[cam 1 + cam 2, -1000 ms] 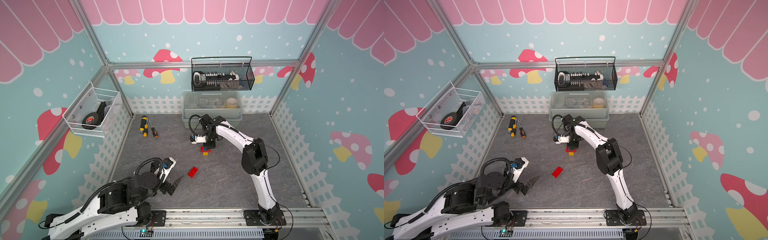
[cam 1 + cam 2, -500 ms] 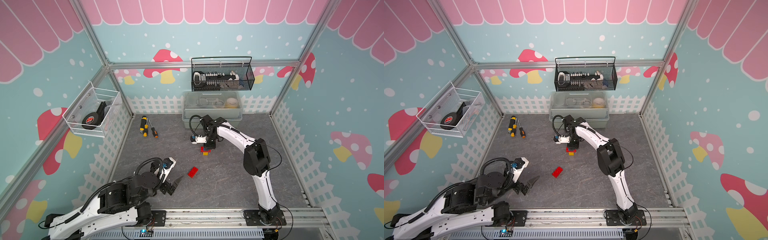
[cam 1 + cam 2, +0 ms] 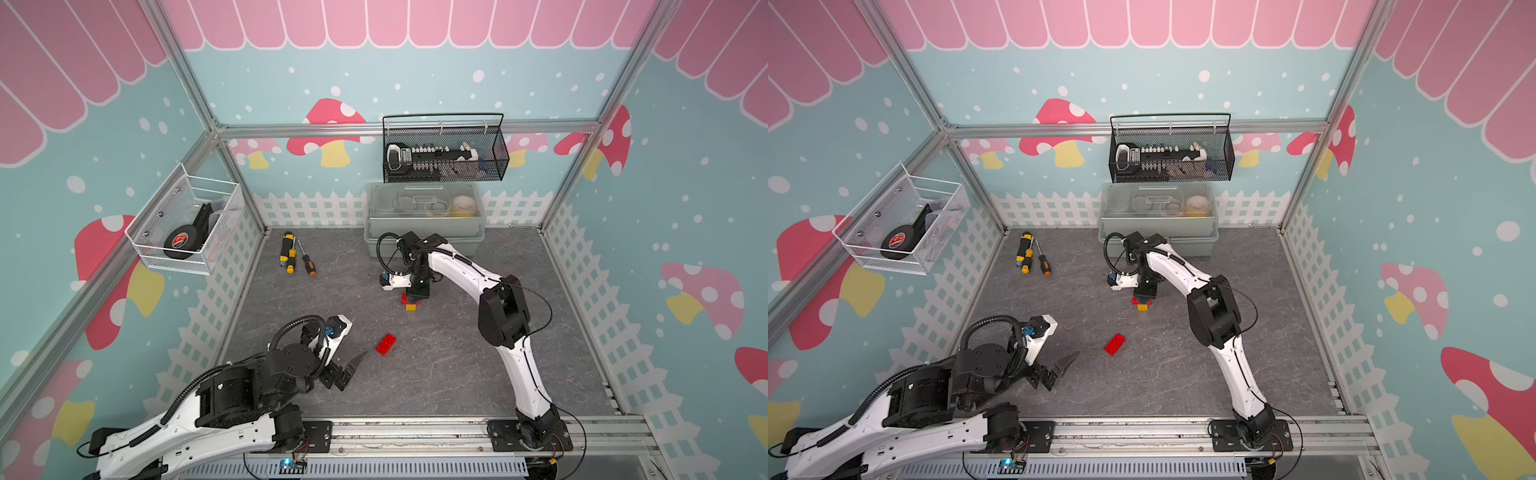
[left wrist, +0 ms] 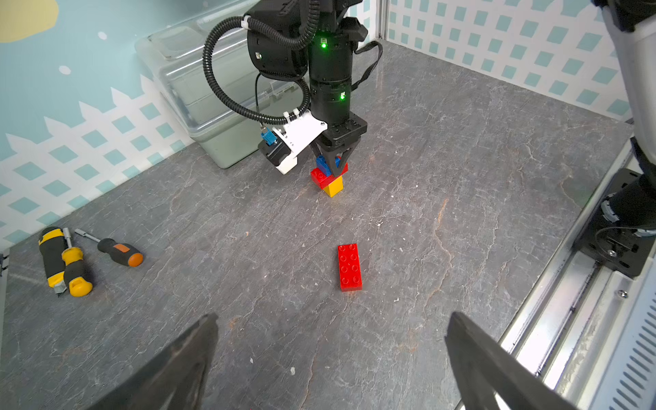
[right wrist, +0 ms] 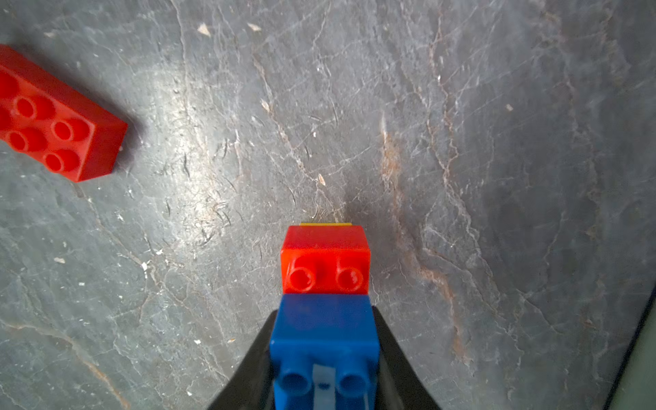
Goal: Assemble the letter f with lego
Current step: Assemble the lego brick with the lego brick.
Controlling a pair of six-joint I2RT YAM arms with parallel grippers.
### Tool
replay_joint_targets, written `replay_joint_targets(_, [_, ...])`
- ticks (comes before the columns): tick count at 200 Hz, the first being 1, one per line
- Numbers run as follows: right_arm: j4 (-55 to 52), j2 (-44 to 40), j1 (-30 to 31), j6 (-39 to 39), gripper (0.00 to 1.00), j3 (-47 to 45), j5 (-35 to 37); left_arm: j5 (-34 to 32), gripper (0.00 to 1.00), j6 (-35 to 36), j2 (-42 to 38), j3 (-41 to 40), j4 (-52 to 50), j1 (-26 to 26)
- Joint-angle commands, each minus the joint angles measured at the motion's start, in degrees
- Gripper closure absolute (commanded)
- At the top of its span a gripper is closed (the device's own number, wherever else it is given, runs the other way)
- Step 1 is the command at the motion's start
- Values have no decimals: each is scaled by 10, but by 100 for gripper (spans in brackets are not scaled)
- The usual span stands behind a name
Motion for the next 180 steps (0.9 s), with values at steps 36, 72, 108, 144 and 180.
replay_joint_targets(36, [-59, 20, 3, -15, 63, -10, -8, 0, 1, 8, -3, 12, -12, -2])
replay_joint_targets(72, [-49, 17, 3, -6, 56, -8, -5, 0, 1, 9, -2, 12, -12, -3])
replay_joint_targets(108, [-36, 6, 3, 0, 48, -8, -11, 0, 1, 9, -3, 12, -12, -2])
replay_joint_targets(144, [-15, -5, 1, 10, 44, -7, -11, 0, 1, 9, -2, 12, -12, -3])
replay_joint_targets(180, [9, -16, -3, 24, 42, -9, -8, 1, 1, 9, -3, 12, -12, -3])
